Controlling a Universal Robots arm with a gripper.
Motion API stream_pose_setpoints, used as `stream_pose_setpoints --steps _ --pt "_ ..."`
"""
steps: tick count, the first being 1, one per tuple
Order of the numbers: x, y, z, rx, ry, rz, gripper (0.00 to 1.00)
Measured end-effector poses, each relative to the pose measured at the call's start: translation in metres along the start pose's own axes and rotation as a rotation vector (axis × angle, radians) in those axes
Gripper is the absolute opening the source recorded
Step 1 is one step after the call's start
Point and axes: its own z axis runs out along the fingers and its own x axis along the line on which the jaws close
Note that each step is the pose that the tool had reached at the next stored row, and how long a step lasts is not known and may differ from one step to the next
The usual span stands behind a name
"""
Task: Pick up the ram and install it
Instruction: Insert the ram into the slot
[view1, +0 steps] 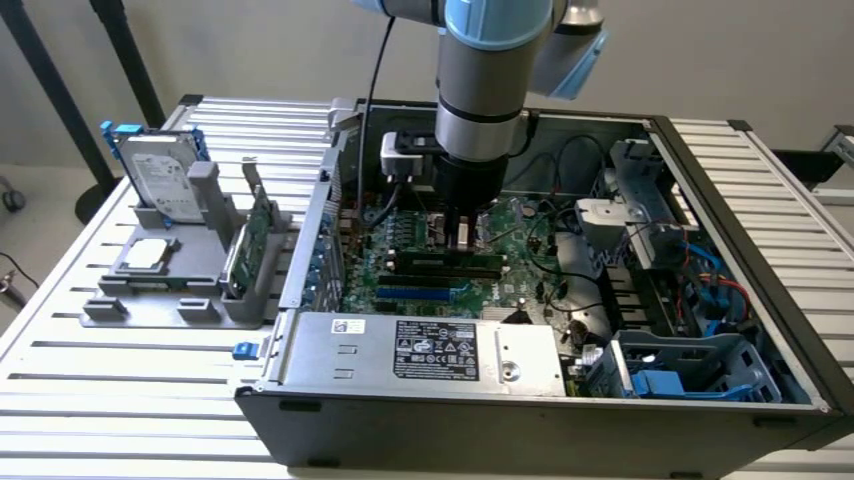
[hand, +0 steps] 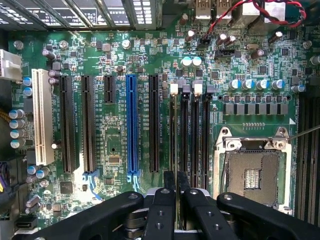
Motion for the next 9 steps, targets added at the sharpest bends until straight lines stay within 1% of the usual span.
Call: stream_pose_setpoints --steps 9 --pt "0.0000 0.0000 0.0019 0.0000 0.0001 0.000 0.14"
